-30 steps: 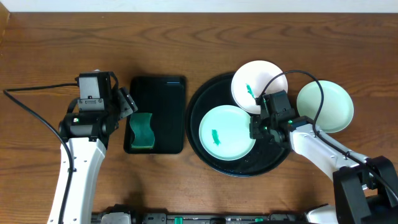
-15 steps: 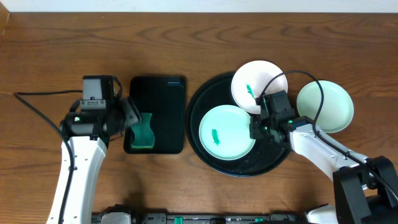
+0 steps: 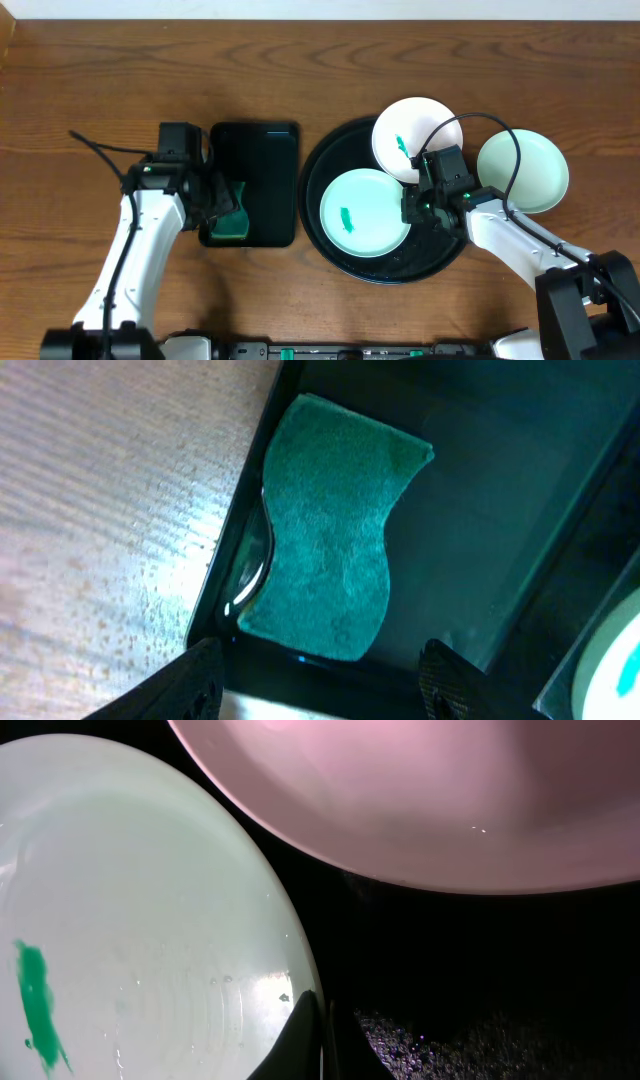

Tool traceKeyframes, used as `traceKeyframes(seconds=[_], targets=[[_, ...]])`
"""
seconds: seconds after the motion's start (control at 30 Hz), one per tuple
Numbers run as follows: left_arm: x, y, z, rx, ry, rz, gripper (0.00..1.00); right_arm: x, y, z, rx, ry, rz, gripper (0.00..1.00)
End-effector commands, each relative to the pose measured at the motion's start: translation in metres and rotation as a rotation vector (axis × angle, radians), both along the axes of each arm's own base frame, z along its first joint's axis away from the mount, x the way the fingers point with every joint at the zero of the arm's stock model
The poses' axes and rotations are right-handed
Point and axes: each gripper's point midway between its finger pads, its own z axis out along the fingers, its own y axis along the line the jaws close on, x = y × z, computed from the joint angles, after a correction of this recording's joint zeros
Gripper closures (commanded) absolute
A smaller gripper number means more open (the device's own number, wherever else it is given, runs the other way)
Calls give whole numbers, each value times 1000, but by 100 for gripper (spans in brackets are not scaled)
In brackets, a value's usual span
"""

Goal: Clean dirty plates on tray and stack at the side
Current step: 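Lower the left gripper into the black tray and grasp the green sponge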

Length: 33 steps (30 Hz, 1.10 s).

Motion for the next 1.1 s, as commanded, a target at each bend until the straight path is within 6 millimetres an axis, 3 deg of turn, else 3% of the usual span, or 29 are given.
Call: traceKeyframes(seconds=[0.0,0.13,0.4,0.73,1.07], targets=[[-2,-1,-15,4,43,-47,38,-1,-3,1,-13,-5,-12,99],[-1,-1,-30,7,86,-70,48,-1,-3,1,-13,-5,-11,99],[4,-1,-51,5,128,-70,48,-1,-3,1,-13,-5,-11,99],[9,-8,-52,15,112,-102,52,-1,-3,1,-13,-5,-11,99],[9,2,-53,96,111,-91,51,-1,-3,1,-13,-5,-11,99]])
